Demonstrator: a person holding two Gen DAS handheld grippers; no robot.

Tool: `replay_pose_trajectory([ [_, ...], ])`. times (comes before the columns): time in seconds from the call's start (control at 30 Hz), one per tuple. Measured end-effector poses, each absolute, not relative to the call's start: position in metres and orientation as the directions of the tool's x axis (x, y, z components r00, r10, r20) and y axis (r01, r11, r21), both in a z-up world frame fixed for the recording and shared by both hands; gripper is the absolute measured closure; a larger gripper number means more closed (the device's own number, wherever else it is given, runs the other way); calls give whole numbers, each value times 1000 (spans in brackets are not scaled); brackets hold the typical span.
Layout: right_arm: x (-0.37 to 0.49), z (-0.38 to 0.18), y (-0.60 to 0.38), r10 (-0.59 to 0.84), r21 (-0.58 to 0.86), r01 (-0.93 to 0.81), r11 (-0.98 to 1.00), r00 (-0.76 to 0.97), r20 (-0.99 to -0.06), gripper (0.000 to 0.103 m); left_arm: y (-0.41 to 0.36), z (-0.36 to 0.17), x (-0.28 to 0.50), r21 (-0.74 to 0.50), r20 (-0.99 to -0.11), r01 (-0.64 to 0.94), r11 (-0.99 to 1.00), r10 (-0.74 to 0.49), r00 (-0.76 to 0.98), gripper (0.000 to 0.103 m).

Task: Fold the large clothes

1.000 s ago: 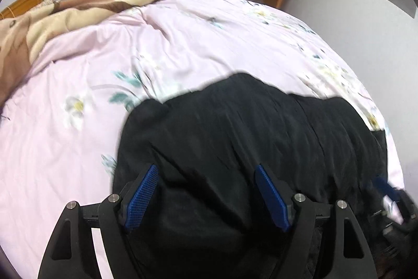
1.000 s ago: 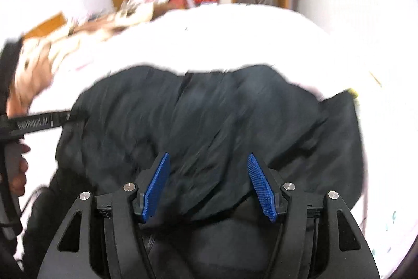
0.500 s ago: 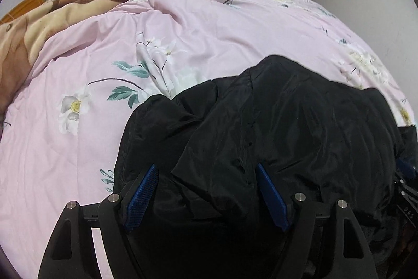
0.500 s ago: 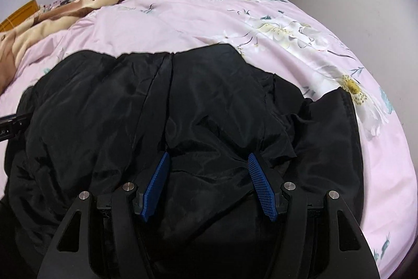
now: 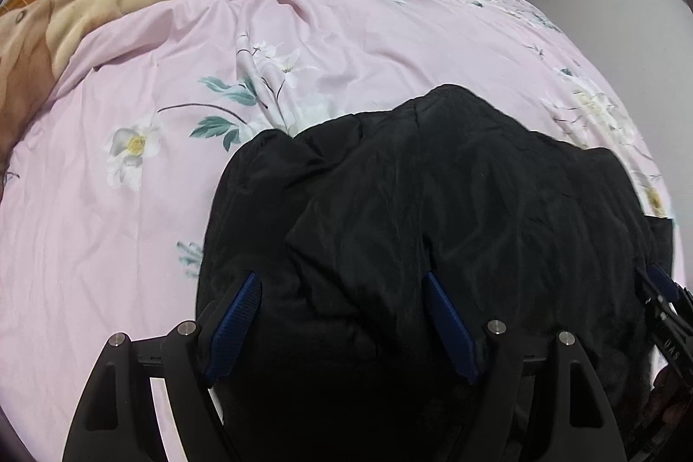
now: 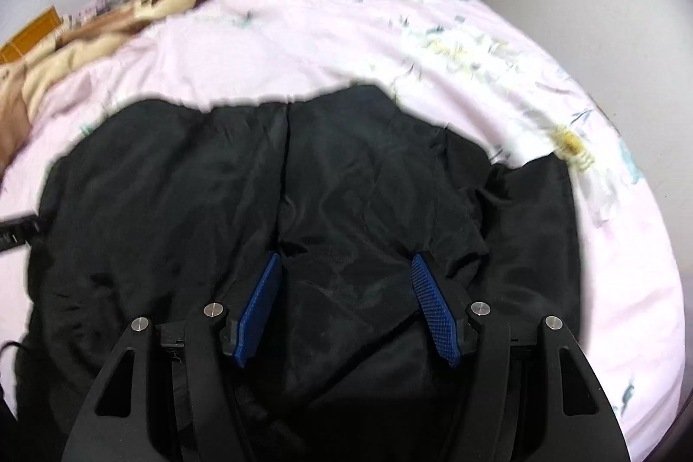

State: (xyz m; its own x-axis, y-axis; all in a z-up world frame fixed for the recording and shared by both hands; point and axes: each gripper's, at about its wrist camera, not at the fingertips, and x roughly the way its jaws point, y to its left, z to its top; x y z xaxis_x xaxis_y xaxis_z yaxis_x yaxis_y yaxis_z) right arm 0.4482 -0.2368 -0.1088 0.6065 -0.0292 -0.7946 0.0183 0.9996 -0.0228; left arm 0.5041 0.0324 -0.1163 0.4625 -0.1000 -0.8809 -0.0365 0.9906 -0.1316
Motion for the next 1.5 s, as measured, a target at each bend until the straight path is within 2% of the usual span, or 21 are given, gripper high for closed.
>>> replay_pose_trajectory([
  [0.1, 429, -83, -239, -4, 25, 37, 999, 642, -767, 40, 37, -97, 485, -134, -863, -23, 991, -105, 494, 26],
  [0.23, 397, -56, -231, -2, 5, 9, 1000, 678, -735, 39, 43, -68, 447, -144, -831, -3, 990, -119, 543, 26],
  [0.63, 295, -10, -219, 29, 52, 9, 999, 725, -689, 39, 56, -20, 334, -157, -793, 6, 988, -130, 595, 26],
  [1.4, 120, 17, -232, 0, 68, 54, 996, 783, -622, 39, 56, 18, 131, -38, -692, 101, 994, -99, 715, 26],
  [1.5, 95, 22, -236, -6, 63, 56, 996, 793, -610, 39, 64, 17, 110, -60, -686, 96, 994, -111, 719, 26],
])
